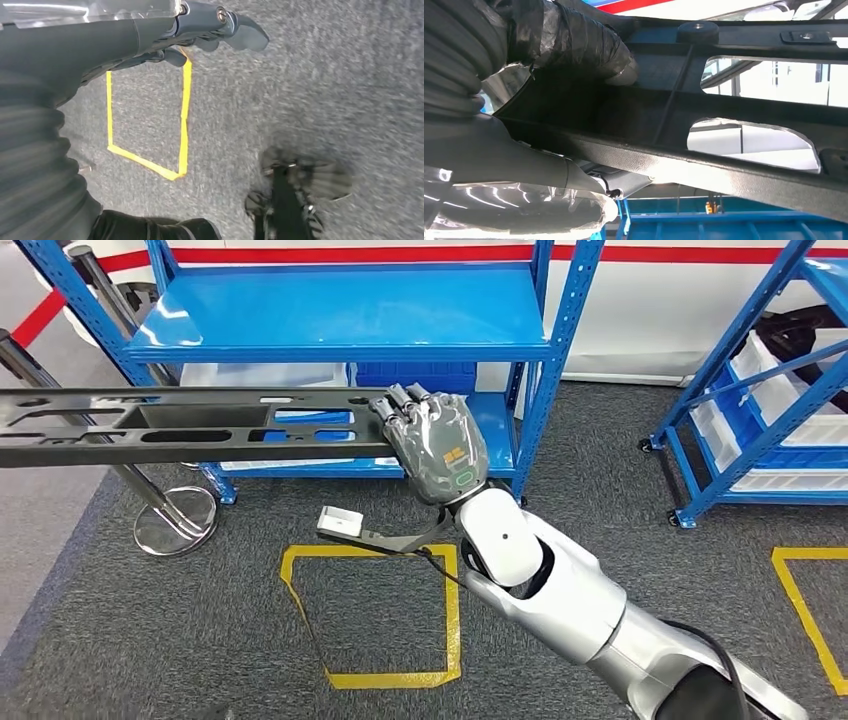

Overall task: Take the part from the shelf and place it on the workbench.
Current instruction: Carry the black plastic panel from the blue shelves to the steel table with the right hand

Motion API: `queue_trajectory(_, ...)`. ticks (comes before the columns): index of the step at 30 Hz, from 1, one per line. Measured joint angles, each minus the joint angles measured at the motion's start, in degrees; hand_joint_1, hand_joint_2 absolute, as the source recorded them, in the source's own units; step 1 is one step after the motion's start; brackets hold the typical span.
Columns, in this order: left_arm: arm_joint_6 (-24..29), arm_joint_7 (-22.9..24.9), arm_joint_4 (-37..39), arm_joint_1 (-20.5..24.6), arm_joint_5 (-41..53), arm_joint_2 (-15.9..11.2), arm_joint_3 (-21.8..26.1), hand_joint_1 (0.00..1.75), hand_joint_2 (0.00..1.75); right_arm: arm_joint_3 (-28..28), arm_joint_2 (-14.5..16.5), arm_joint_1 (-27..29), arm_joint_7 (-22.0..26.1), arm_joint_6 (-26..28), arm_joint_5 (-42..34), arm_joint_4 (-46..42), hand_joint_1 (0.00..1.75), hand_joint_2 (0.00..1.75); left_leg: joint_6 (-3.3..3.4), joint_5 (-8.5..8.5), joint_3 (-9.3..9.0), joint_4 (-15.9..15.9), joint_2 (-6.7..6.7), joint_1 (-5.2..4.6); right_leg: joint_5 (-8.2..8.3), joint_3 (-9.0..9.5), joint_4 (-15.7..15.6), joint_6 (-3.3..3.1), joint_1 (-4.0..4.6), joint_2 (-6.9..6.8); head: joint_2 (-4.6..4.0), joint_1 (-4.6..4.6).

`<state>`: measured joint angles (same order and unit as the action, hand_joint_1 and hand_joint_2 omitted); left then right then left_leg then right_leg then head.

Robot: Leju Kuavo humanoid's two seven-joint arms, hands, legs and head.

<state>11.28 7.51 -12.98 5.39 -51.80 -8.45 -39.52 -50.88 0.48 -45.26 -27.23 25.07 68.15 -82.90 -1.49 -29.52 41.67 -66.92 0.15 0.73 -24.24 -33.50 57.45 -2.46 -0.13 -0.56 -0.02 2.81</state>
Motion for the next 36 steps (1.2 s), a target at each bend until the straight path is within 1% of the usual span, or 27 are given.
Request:
queue_trajectory(1, 0.01, 0.00, 0.00, 0.00, 0.00, -0.01, 0.00, 0.00, 1.75, 0.00, 0.00, 0.03, 0.00, -0.02, 0.00, 0.03, 1.75, 1.75, -0.35, -1.54, 0.62, -3.44, 0.00, 0.22, 0.61, -0.85, 0.08, 0.06, -0.04, 0.00, 0.00, 0.02)
queue_trajectory(2, 0.01, -0.01, 0.00, 0.00, 0.00, -0.02, 0.00, 0.00, 1.75, -0.01, 0.00, 0.06, 0.00, -0.03, 0.00, 0.05, 1.75, 1.75, -0.67, -1.76, 0.60, -5.66, 0.01, 0.42, 1.23, -1.76, 0.22, 0.20, -0.13, 0.00, 0.00, 0.00)
queue_trajectory(3, 0.02, 0.00, 0.00, -0.01, 0.00, -0.03, 0.00, 0.00, 1.75, -0.01, 0.00, 0.07, 0.00, -0.05, 0.01, 0.08, 1.75, 1.75, -0.97, -0.77, -0.26, -6.10, 0.01, 0.62, 1.82, -2.73, 0.41, 0.41, -0.28, 0.00, 0.00, 0.00)
queue_trajectory(5, 0.02, -0.03, -0.01, 0.09, -0.07, -0.02, 0.00, 0.00, 1.75, -0.01, 0.01, 0.06, -0.01, -0.09, 0.07, 0.10, 1.75, 1.75, -1.60, 1.86, -4.84, -1.18, 0.01, 1.08, 2.87, -4.68, 1.09, 1.07, -0.68, 0.03, 0.01, 0.01)
queue_trajectory(6, 0.02, -0.04, -0.02, 0.19, -0.14, -0.02, 0.00, 0.00, 1.75, -0.01, 0.01, 0.05, -0.03, -0.11, 0.14, 0.08, 1.75, 1.75, -1.80, 1.85, -7.79, 2.84, -0.07, 1.08, 3.29, -5.52, 1.46, 1.49, -0.79, 0.06, 0.01, 0.07)
queue_trajectory(7, 0.03, -0.08, -0.04, 0.28, -0.21, -0.03, 0.00, 0.00, 1.75, 0.00, 0.02, 0.08, -0.05, -0.16, 0.20, 0.07, 1.75, 1.75, -1.58, 1.44, -9.94, 6.04, -0.22, 1.00, 3.76, -6.05, 1.67, 1.93, -0.82, 0.07, 0.01, 0.05)
queue_trajectory(9, 0.07, -0.14, -0.07, 0.36, -0.31, -0.05, 0.00, 0.00, 1.75, -0.01, 0.04, 0.10, -0.11, -0.31, 0.32, 0.05, 1.75, 1.75, -0.62, 0.44, -11.44, 8.90, -0.54, 0.57, 4.75, -6.45, 1.65, 2.72, -0.80, 0.07, 0.01, 0.05)
queue_trajectory(11, 0.14, -0.20, -0.06, 0.31, -0.38, -0.05, 0.00, 0.00, 1.75, -0.02, -0.01, 0.14, -0.16, -0.56, 0.39, 0.08, 1.75, 1.75, 0.63, 1.35, -10.52, 8.88, -0.45, 0.54, 5.14, -6.78, 1.65, 3.41, -0.86, 0.22, 0.01, -0.04)
queue_trajectory(12, 0.17, -0.27, -0.06, 0.32, -0.43, -0.04, 0.00, 0.00, 1.75, -0.02, -0.05, 0.15, -0.17, -0.68, 0.39, 0.08, 1.75, 1.75, 1.21, 1.95, -10.02, 8.85, -0.32, 0.54, 4.08, -7.24, 2.38, 3.66, -0.90, 0.33, 0.00, -0.11)
queue_trajectory(13, 0.19, -0.40, -0.06, 0.33, -0.47, -0.04, -0.01, 0.00, 1.75, -0.02, -0.11, 0.17, -0.19, -0.76, 0.39, 0.09, 1.75, 1.75, 1.82, 2.65, -9.35, 8.95, -0.18, 0.53, 1.70, -7.98, 4.40, 3.81, -0.92, 0.42, 0.00, -0.22)
queue_trajectory(15, 0.21, -0.74, -0.07, 0.36, -0.56, -0.03, -0.01, 0.00, 1.75, -0.02, -0.21, 0.21, -0.21, -0.86, 0.39, 0.08, 1.75, 1.75, 2.59, 3.93, -7.90, 8.90, -0.05, 0.25, -4.36, -9.67, 11.19, 3.86, -0.92, 0.47, 0.01, -0.41)
queue_trajectory(16, 0.21, -0.91, -0.07, 0.35, -0.61, -0.03, -0.01, 0.00, 1.75, -0.02, -0.26, 0.27, -0.22, -0.88, 0.39, 0.08, 1.75, 1.75, 2.81, 4.58, -7.05, 8.83, -0.02, 0.04, -6.48, -10.25, 14.93, 3.83, -0.88, 0.48, 0.01, -0.45)
queue_trajectory(17, 0.21, -1.08, -0.07, 0.34, -0.64, -0.03, -0.01, 0.00, 1.75, -0.02, -0.31, 0.35, -0.22, -0.91, 0.39, 0.08, 1.75, 1.75, 2.89, 5.18, -6.20, 8.73, -0.01, -0.16, -7.10, -10.20, 17.38, 3.75, -0.82, 0.49, 0.01, -0.48)
queue_trajectory(18, 0.21, -1.26, -0.07, 0.33, -0.66, -0.03, 0.00, 0.00, 1.75, -0.02, -0.33, 0.42, -0.22, -0.93, 0.39, 0.08, 1.75, 1.75, 2.92, 5.78, -5.29, 8.60, 0.00, -0.34, -6.63, -9.35, 18.26, 3.57, -0.73, 0.49, 0.01, -0.48)
queue_trajectory(19, 0.21, -1.49, -0.07, 0.34, -0.61, -0.02, -0.01, 0.00, 1.75, -0.02, -0.35, 0.45, -0.23, -0.96, 0.39, 0.08, 1.75, 1.75, 2.90, 6.30, -4.40, 8.46, -0.02, -0.50, -5.38, -7.55, 17.16, 3.28, -0.59, 0.49, 0.01, -0.48)
queue_trajectory(20, 0.20, -1.86, -0.07, 0.34, -0.56, -0.02, -0.01, 0.00, 1.75, -0.02, -0.35, 0.45, -0.24, -0.98, 0.39, 0.08, 1.75, 1.75, 2.84, 6.80, -3.61, 8.31, -0.05, -0.61, -4.25, -4.77, 14.15, 2.82, -0.35, 0.50, 0.01, -0.48)
queue_trajectory(22, 0.19, -3.26, -0.11, 0.30, -0.68, 0.06, -0.02, 0.00, 1.75, -0.02, -0.34, 0.40, -0.27, -1.04, 0.39, -0.09, 1.75, 1.75, 2.43, 7.75, -2.45, 8.20, -0.06, -0.74, -4.31, 0.89, 6.38, 1.90, 0.21, 0.46, 0.01, -0.43)
queue_trajectory(23, 0.26, -4.12, -0.13, 0.29, -0.98, 0.09, -0.02, 0.00, 1.75, -0.02, -0.35, 0.35, -0.28, -1.07, 0.39, -0.21, 1.75, 1.75, 2.12, 8.27, -2.20, 8.26, -0.03, -0.67, -4.83, 2.57, 3.53, 1.60, 0.48, 0.43, 0.01, -0.50)
queue_trajectory(24, 0.39, -4.95, -0.15, 0.27, -1.36, 0.11, -0.02, 0.00, 1.75, -0.02, -0.36, 0.33, -0.27, -1.11, 0.38, -0.34, 1.75, 1.75, 1.75, 8.81, -2.11, 8.48, 0.01, -0.53, -5.17, 3.16, 2.06, 1.44, 0.69, 0.39, 0.01, -0.59)
queue_trajectory(26, 0.74, -6.24, -0.15, 0.19, -2.21, 0.06, -0.01, 0.00, 1.75, -0.02, -0.40, 0.31, -0.22, -1.20, 0.33, -0.47, 1.75, 1.75, 1.08, 9.52, -2.04, 8.88, -0.02, -0.30, -4.17, 2.95, 1.16, 1.11, 0.66, 0.29, 0.01, -0.84)
queue_trajectory(27, 0.91, -6.79, -0.15, 0.12, -2.57, 0.05, 0.00, 0.00, 1.75, -0.02, -0.41, 0.30, -0.20, -1.30, 0.27, -0.52, 1.75, 1.75, 0.76, 9.05, -1.79, 8.61, -0.09, -0.23, -3.54, 2.81, 0.82, 0.87, 0.50, 0.24, 0.01, -0.82)
queue_trajectory(29, 1.37, -7.86, -0.15, -0.04, -3.33, 0.05, 0.08, 0.00, 1.75, -0.02, -0.42, 0.15, -0.16, -1.77, 0.13, -0.73, 1.75, 1.75, 0.15, 5.29, -0.35, 4.83, -0.20, 0.01, -2.39, 2.20, 0.33, 0.35, 0.16, 0.10, 0.00, -0.66)
queue_trajectory(31, 1.92, -8.86, -0.15, -0.10, -3.91, 0.08, 0.20, 0.00, 1.75, -0.02, -0.42, 0.04, -0.15, -2.51, -0.07, -0.96, 1.75, 1.75, -0.47, 0.78, 1.69, -2.12, -0.19, 0.28, -1.55, 1.17, 0.34, 0.10, 0.09, 0.11, 0.00, -0.54)
queue_trajectory(32, 2.11, -9.51, -0.15, -0.15, -4.23, 0.08, 0.25, 0.00, 1.75, -0.02, -0.42, 0.03, -0.15, -2.78, -0.14, -1.01, 1.75, 1.75, -0.72, -0.18, 2.23, -4.82, -0.18, 0.41, -1.18, 0.62, 0.43, 0.20, 0.06, 0.11, 0.00, -0.53)
queue_trajectory(33, 2.20, -10.41, -0.15, -0.21, -4.57, 0.08, 0.29, 0.00, 1.75, -0.02, -0.42, -0.02, -0.16, -2.98, -0.13, -1.03, 1.75, 1.75, -0.95, -0.11, 1.91, -5.80, -0.16, 0.53, -0.87, 0.06, 0.58, 0.34, -0.01, 0.11, 0.01, -0.54)
queue_trajectory(34, 2.17, -11.54, -0.15, -0.25, -4.92, 0.10, 0.33, 0.00, 1.75, -0.02, -0.42, -0.19, -0.23, -3.26, -0.09, -1.14, 1.75, 1.75, -1.14, 0.76, 0.47, -4.60, -0.14, 0.66, -0.61, -0.51, 0.82, 0.54, -0.13, 0.11, 0.01, -0.54)
queue_trajectory(36, 1.84, -13.81, -0.15, -0.17, -5.55, 0.22, 0.42, 0.00, 1.75, -0.02, -0.42, -1.15, -0.67, -4.41, 0.04, -1.92, 1.75, 1.75, -1.42, 2.49, -4.73, 2.46, -0.03, 0.87, -0.31, -1.62, 1.54, 0.99, -0.34, 0.10, 0.01, -0.50)
